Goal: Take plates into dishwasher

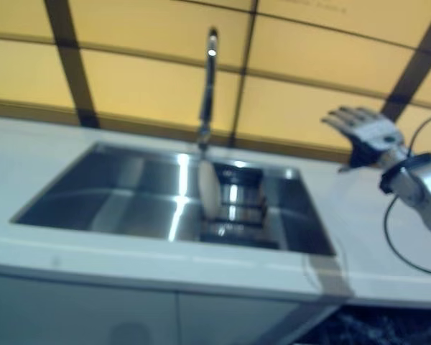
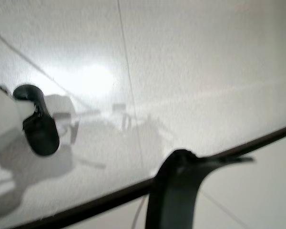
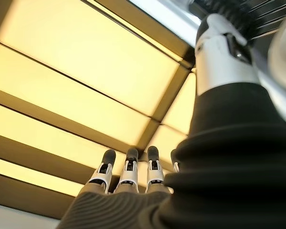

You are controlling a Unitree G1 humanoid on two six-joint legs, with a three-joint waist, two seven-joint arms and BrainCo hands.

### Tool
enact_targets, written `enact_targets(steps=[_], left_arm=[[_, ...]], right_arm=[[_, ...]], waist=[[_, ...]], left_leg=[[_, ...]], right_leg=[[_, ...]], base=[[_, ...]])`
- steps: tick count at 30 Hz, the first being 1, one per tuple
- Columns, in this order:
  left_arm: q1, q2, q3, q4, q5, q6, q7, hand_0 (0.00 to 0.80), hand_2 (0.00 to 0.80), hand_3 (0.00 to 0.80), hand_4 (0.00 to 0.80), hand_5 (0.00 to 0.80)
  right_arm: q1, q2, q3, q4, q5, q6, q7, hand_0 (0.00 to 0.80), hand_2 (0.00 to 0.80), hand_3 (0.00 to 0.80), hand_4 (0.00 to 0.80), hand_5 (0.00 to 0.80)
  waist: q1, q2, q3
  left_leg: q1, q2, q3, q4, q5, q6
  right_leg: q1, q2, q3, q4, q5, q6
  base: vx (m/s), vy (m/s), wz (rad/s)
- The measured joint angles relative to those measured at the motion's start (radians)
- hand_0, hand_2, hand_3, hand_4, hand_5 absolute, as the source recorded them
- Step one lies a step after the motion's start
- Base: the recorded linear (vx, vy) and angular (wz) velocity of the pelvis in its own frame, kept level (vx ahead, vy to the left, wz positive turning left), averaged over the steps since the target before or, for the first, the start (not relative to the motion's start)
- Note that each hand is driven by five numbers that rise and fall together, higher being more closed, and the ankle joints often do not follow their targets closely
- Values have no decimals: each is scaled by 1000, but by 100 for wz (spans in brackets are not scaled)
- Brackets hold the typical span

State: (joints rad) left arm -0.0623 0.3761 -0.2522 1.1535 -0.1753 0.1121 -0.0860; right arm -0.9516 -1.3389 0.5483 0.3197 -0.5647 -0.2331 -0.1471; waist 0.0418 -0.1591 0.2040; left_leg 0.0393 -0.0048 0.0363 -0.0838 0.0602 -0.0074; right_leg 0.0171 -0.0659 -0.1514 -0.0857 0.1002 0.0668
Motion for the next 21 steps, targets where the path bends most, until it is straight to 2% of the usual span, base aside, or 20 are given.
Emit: enact_targets(steps=[5,21], left_arm=[[9,26,0,0,-4,4,7,0,0,0,0,0],[14,39,0,-27,-16,2,19,0,0,0,0,0]], right_arm=[[-4,22,18,-2,-95,-21,-46,0,0,0,0,0],[-38,70,55,-26,-202,-29,-74,0,0,0,0,0]], waist=[[18,-29,11],[58,-56,36]], left_leg=[[-17,-1,-39,1,6,-2],[-56,-5,-72,6,11,-4]], right_leg=[[5,-1,-23,0,-13,12],[-14,-3,-29,0,-17,18]], base=[[-26,-46,22],[-2,-3,7]])
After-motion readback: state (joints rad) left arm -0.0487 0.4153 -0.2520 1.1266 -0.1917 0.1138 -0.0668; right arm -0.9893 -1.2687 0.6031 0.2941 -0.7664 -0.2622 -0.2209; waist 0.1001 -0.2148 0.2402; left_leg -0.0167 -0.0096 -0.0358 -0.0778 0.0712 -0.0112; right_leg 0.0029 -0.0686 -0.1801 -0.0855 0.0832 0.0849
